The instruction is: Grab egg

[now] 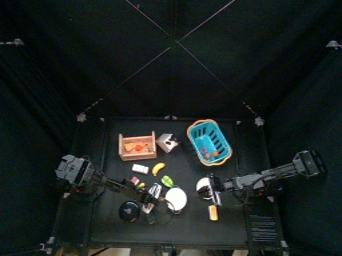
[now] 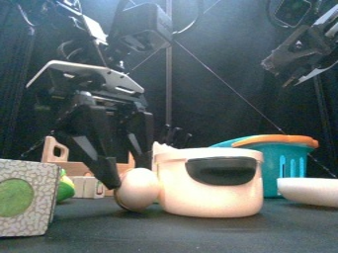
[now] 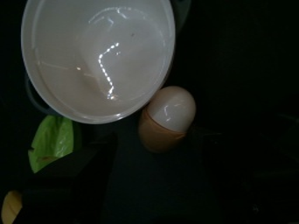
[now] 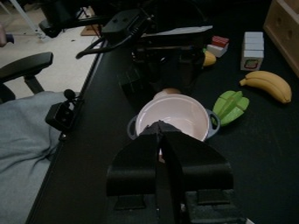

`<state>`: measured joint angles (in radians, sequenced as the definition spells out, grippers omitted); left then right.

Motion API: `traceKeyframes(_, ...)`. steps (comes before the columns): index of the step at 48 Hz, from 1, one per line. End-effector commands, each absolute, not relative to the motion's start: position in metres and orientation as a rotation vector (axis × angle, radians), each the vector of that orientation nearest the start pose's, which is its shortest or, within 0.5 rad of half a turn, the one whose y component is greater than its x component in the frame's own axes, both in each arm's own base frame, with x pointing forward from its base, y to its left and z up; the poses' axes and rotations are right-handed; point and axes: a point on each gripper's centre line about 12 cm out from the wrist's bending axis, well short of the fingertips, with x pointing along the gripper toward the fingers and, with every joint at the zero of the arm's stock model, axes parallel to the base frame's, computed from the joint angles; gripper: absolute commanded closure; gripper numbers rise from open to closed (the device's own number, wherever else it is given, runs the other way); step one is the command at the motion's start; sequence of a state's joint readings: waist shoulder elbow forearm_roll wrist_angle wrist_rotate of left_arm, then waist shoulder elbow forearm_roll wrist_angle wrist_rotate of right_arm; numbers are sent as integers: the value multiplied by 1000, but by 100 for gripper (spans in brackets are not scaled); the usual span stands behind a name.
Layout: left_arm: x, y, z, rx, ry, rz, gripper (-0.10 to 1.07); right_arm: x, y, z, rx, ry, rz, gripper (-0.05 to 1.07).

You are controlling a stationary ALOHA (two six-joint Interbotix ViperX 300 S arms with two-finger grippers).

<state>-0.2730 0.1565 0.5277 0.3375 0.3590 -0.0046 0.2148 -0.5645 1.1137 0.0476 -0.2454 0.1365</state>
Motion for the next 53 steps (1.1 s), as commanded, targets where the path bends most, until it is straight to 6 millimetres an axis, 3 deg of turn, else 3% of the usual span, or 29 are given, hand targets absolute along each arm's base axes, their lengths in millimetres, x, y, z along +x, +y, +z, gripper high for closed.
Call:
traceKeyframes(1, 397, -97, 139, 456, 915, -299, 0, 254, 54, 225, 152, 302, 173, 103)
traceKeyframes(19, 376, -93, 136, 578, 1007, -311, 0, 254, 54, 225, 150, 302, 173, 103)
traceKeyframes(48, 378, -108, 115, 870, 995, -400, 0, 255, 52, 225, 153, 301, 165, 103)
traceKeyframes(53, 376, -106, 114, 856, 1019, -384, 1, 256, 51, 225, 154, 304, 163, 103)
